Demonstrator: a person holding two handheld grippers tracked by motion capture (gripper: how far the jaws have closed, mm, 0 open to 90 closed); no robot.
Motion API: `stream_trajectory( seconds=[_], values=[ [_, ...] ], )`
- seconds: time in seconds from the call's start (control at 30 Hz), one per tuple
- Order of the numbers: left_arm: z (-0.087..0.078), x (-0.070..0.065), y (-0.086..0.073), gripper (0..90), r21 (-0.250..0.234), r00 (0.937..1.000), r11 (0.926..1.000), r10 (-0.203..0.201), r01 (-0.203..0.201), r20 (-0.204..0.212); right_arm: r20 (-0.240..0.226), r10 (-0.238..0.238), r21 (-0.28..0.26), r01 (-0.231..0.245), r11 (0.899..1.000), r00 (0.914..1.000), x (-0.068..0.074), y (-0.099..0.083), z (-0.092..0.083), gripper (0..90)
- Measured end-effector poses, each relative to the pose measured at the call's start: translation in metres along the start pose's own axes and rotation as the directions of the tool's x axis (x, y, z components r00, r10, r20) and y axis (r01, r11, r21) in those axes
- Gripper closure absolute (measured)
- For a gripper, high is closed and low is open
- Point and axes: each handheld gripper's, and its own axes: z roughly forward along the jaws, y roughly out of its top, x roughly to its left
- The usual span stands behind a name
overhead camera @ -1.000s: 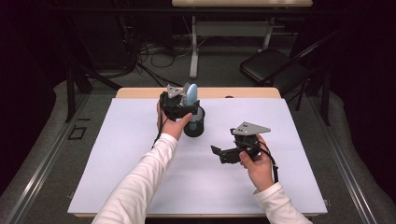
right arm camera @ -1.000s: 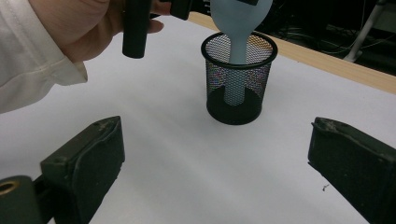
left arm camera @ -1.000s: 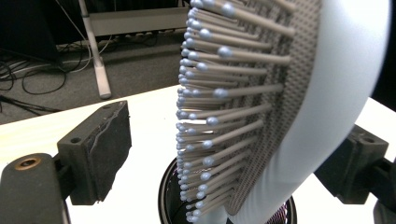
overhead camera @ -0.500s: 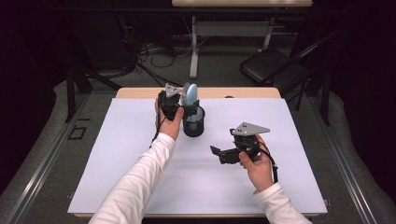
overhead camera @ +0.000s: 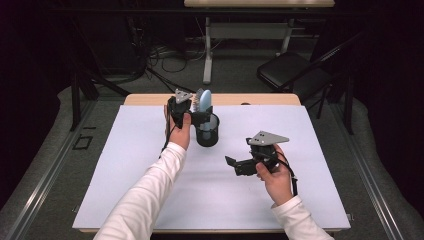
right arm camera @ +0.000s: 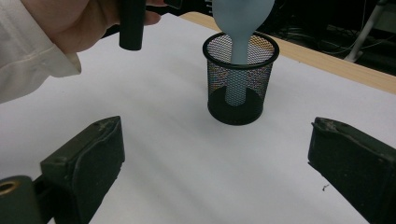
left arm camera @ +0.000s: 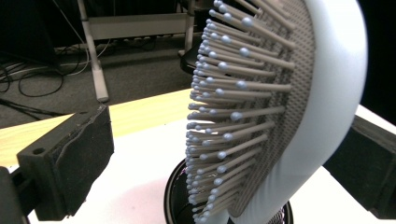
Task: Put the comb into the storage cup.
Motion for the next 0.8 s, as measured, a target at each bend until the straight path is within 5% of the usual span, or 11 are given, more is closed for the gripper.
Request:
stream_trajectory(
  seconds=[0.8],
  values=[
    [-0.0066,-0.0038,0.0058,0.5,0.027,0.9993,0.999,0.036,-0.037,0.013,0.005,-0.001,0.001,0.001,1.0,1.0,0.0004,0.0011,0.0009,0.0]
  ],
)
